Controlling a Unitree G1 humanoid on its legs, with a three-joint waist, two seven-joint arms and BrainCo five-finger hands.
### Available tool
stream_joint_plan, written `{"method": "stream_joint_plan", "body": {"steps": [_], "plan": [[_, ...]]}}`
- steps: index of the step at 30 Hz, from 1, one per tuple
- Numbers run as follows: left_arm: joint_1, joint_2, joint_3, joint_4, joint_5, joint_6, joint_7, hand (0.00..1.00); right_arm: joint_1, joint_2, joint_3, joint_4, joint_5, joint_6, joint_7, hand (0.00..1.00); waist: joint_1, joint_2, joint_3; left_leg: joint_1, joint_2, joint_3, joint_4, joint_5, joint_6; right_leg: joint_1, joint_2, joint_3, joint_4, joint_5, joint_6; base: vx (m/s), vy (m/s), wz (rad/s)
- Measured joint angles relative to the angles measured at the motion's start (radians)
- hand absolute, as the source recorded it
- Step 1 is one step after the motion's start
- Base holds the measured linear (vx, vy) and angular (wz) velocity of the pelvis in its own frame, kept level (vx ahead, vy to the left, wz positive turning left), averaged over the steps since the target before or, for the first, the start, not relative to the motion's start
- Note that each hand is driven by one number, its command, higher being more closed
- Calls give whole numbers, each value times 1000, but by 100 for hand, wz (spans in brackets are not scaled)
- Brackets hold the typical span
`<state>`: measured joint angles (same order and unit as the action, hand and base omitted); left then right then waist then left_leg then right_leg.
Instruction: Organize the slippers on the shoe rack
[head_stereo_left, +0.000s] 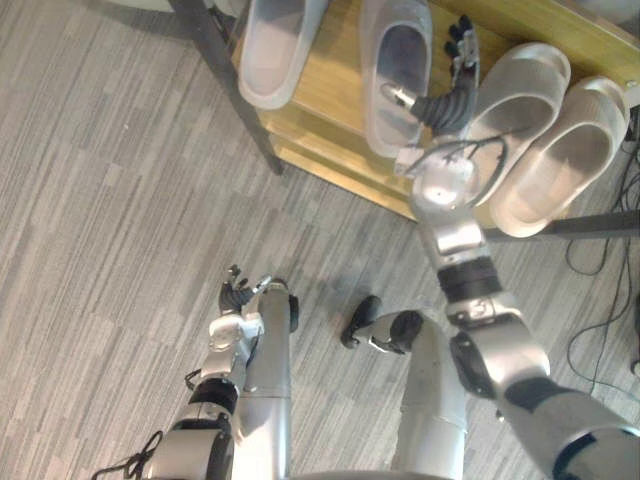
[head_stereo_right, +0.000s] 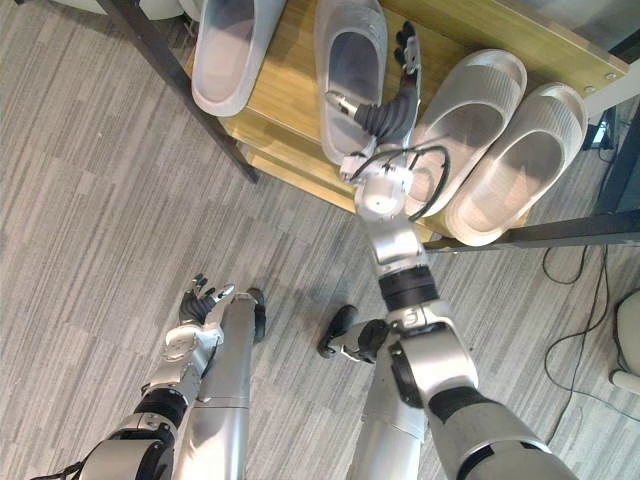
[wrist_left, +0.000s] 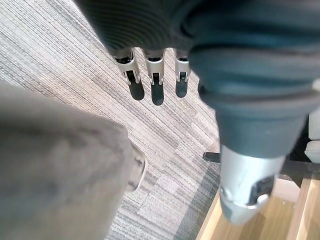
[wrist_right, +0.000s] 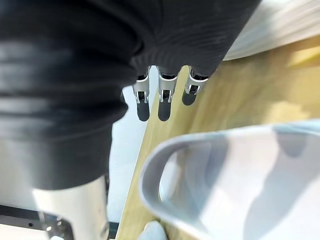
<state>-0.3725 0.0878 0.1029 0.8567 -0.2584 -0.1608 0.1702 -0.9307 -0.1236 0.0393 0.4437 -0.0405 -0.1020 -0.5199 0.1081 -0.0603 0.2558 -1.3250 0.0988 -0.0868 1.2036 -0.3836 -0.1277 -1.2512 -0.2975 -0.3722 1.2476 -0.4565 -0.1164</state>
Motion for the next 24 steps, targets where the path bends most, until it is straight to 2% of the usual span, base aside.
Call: {"method": "stream_joint_plan", "body": {"steps": [5, 9, 13, 24], "plan": [[0, -6, 21, 0, -1, 4, -3, 0, 16, 36, -16, -20, 58, -12, 18, 0, 0, 0, 0, 0, 0, -3, -15, 6, -2, 3, 2, -7, -13, 3, 1, 20, 47, 2], [1, -10, 30, 7, -1, 19, -6, 0, 35, 55, -34, -28, 165, -32, 46, 0, 0, 0, 0, 15, -2, -4, -29, 7, -1, 19, 2, -12, -28, 5, 0, 36, 62, 2], [1, -12, 36, 17, -1, 19, -9, 0, 35, 75, -37, -28, 223, -53, 57, 0, 1, 0, 0, 23, -3, -6, -37, 8, -1, 29, 2, -15, -33, 4, 6, 23, 68, 3], [1, -16, 38, 15, -2, 13, -22, 0, -6, 82, -36, 42, 438, -116, 126, 0, 5, 0, 0, 17, -9, -15, -40, 11, -7, 29, -1, -23, -34, -3, 18, 8, 60, 2]]}}
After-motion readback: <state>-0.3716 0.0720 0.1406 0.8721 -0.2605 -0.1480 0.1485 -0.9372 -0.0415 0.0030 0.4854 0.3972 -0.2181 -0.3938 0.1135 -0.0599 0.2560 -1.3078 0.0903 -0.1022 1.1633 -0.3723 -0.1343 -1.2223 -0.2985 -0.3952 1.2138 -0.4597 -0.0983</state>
